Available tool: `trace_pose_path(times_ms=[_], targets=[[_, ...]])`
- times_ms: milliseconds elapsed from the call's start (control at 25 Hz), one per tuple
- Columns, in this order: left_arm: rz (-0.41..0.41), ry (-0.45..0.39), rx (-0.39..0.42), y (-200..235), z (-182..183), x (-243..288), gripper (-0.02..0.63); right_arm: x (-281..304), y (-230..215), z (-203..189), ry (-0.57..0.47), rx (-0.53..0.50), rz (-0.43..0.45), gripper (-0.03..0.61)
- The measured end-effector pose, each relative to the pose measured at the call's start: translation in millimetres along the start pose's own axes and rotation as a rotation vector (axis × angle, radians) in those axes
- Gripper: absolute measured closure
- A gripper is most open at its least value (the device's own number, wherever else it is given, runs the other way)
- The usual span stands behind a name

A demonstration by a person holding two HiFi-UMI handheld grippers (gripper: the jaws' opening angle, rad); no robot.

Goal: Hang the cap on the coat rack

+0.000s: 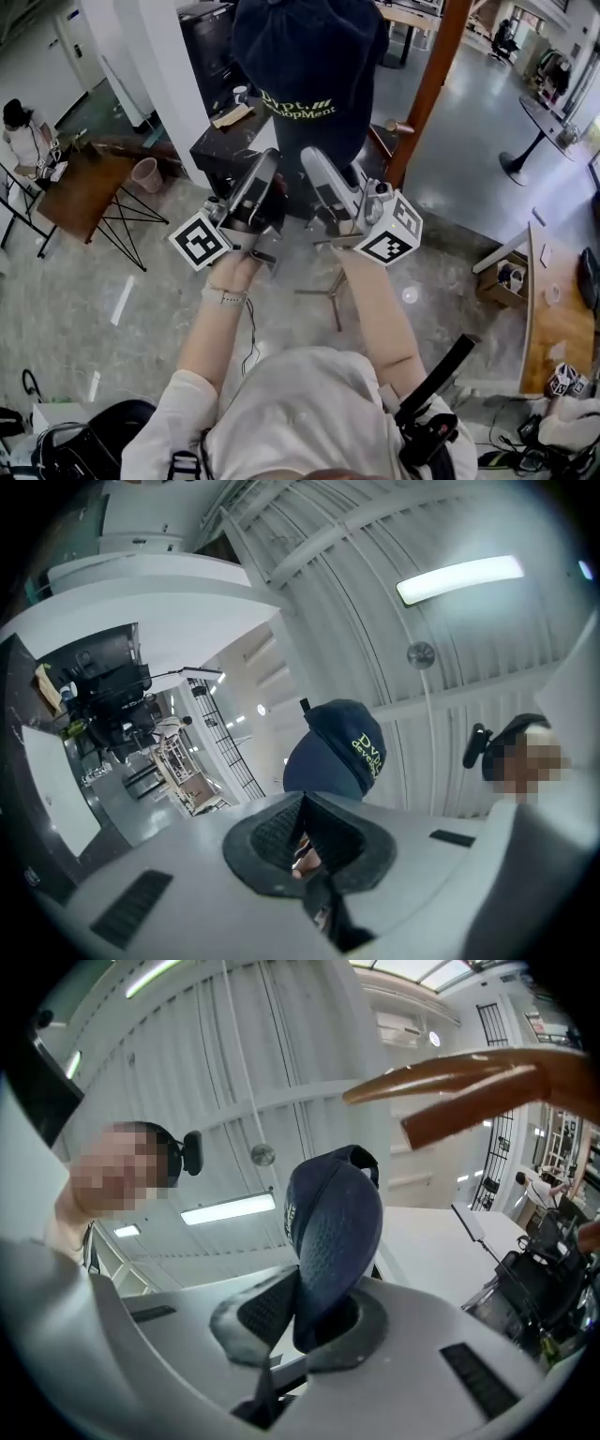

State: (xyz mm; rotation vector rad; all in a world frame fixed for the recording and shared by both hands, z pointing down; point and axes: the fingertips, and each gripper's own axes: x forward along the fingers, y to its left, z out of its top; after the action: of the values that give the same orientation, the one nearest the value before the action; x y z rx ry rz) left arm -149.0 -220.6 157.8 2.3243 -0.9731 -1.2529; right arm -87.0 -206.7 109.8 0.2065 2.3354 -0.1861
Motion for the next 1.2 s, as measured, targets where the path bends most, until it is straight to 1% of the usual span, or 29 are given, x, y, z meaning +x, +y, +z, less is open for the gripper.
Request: trace_pose_path(times_ms=[200,320,440,720,1040,1200], targets=[[-0.061,0.053,-0.039,-8.0,-27.4,25.3,0.606,-21.4,0.8,27.7,-0.014,-0.074,-0.044,0.538],[-0.098,0.087,-0.072,-15.1,-56.1,40.5,0.606,-46.8,2.3,46.6,-0.023,-0.114,-0.078,0.540],[-0.112,0.118,-0.107,-16.1,-81.4,50.2,0.606,-69.2,3.4,57.2,-0.022,-0.148,-0.110,0.540],[-0.094,0.172,-0.177,0.8,-95.2,49.0,0.606,-78.6,-4.7,48.7,-0.002,-0.174,-0.174,0.540],[-0.035,0.203,-0.223,29.2,-116.9,33.7,0.606,-103.7,-19.7,27.0,-0.001,-0.138,-0.225,0.540],[-0.012,0.213,-0.239,34.9,-129.4,17.8,0.606,-121.8,-17.9,12.2,-0.008,-0.113,-0.251,0.540]])
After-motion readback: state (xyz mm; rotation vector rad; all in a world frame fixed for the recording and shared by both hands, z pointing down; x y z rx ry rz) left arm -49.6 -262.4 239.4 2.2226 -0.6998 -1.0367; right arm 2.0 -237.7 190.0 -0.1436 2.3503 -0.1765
